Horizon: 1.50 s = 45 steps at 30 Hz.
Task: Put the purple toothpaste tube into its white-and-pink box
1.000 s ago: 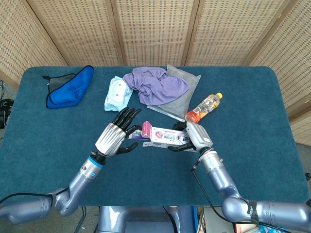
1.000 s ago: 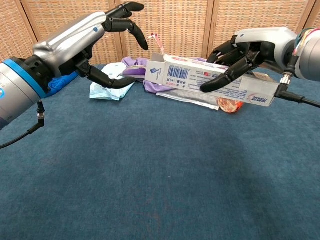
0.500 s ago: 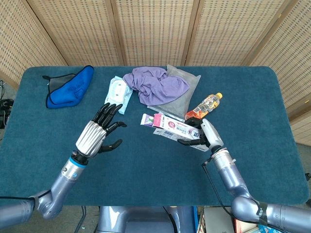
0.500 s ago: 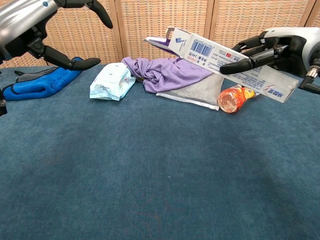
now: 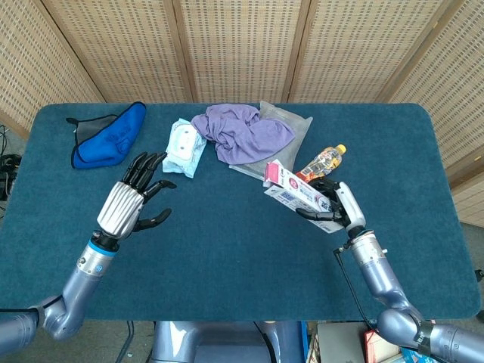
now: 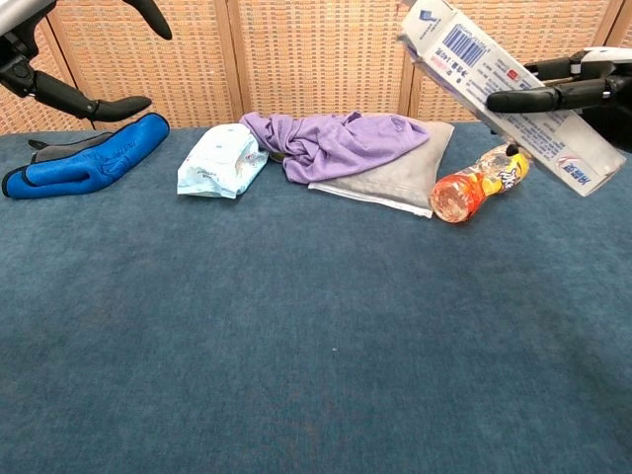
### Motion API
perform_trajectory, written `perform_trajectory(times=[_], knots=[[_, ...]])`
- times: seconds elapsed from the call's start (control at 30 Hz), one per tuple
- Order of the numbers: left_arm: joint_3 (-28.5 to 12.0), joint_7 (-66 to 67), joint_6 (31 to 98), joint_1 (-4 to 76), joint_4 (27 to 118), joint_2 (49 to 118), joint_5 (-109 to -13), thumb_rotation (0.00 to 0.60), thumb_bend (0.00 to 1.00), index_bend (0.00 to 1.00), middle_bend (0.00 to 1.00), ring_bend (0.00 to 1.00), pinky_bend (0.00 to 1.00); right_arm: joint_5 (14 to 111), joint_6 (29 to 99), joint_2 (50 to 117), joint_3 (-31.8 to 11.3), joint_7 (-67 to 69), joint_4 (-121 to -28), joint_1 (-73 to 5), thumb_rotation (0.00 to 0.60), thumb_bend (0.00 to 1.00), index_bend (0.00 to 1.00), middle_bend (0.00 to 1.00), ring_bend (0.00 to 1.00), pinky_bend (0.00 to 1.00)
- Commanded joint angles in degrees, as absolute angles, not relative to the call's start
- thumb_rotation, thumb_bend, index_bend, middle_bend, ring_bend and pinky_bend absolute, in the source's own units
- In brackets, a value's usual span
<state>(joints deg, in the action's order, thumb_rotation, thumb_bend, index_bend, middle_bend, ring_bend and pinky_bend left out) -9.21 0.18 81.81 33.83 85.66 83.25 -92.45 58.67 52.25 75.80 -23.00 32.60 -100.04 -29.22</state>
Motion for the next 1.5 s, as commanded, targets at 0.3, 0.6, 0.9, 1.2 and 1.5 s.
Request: perform_trajectory(times=[0.3,0.6,0.9,1.2,1.5], knots=[[-7.9,0.8,81.7,31.5,85.3,80.6,-91.1,0.600,0.29,0.35,0.00,0.00,0.00,65.8,54.1,74.2,-20.0,35.6,-96.3,-25.7,0.600,0.14,0.62,0.52,0.38,0.44],[-4.2,4.6,79.4,27.5,85.5,75.7,-88.3,0.600,0.29,0.35,0.00,0.00,0.00,73.3,61.3,74.5,-11.4,22.2,-88.8,-21.6,0.600,0.14,0.62,0.52,0.38,0.44],[-2.1,1.3,79.8,24.4,82.6,74.7,-88.2,0.600,0.29,0.35,0.00,0.00,0.00,76.0,65.3,78.1,-6.1,14.0,-83.3,-18.5,0.600,0.14,0.62,0.51,0.38,0.44],[-1.4,-0.3,81.8,22.2,81.0,74.9,-89.2,0.600,0.29,0.35,0.00,0.00,0.00,76.5,65.3,79.7,-3.6,8.6,-80.6,-17.5,0.600,0.14,0.54,0.29,0.20,0.26],[-1.1,0.9,83.4,20.1,81.8,74.4,-89.5,0.600,0.29,0.28,0.00,0.00,0.00,76.3,63.3,78.8,-2.0,4.1,-81.6,-17.5,0.600,0.14,0.24,0.01,0.00,0.00]])
